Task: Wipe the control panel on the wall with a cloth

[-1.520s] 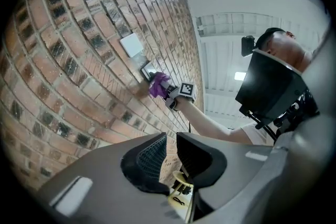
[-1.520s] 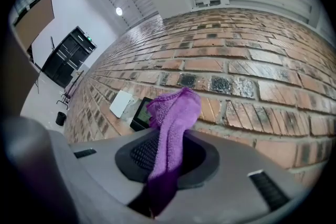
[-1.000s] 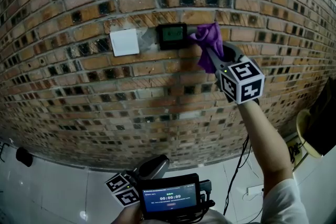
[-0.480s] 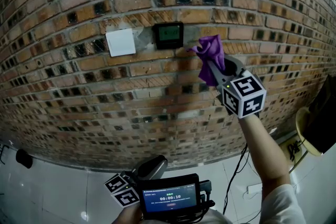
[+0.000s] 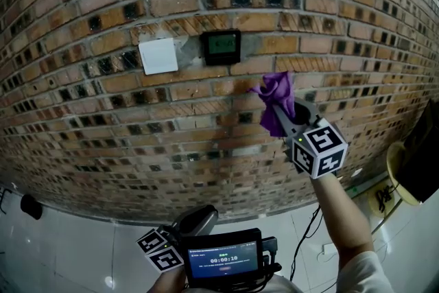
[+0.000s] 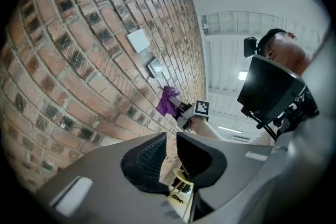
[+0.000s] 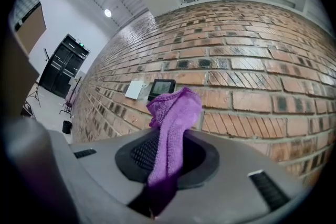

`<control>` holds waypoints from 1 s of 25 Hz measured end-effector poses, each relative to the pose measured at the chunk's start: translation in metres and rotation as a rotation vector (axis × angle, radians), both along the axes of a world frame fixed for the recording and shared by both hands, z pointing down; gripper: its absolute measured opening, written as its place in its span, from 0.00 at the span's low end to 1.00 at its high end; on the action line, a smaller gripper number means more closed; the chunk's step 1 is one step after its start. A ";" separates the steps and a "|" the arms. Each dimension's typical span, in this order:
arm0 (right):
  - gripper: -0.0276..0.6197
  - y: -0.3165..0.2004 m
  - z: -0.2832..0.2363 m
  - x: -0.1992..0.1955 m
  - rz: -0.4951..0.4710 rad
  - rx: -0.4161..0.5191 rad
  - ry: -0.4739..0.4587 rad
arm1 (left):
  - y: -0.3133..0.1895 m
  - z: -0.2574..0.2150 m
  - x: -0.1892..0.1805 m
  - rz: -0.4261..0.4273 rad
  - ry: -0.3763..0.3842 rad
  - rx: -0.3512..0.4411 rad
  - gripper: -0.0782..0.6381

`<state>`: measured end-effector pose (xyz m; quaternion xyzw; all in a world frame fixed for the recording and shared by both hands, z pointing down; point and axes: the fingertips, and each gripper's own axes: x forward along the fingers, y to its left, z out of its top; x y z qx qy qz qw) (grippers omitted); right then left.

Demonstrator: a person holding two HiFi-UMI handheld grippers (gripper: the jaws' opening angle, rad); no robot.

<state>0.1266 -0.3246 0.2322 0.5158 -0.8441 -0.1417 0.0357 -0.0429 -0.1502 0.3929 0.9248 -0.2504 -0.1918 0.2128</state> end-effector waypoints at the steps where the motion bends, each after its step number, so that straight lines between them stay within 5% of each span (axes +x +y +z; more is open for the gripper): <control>1: 0.16 0.003 0.003 -0.001 -0.003 -0.004 -0.004 | 0.000 0.000 0.000 -0.001 0.000 -0.001 0.18; 25: 0.16 0.029 0.061 0.004 -0.007 -0.107 -0.051 | -0.003 0.010 -0.005 -0.009 -0.001 -0.028 0.18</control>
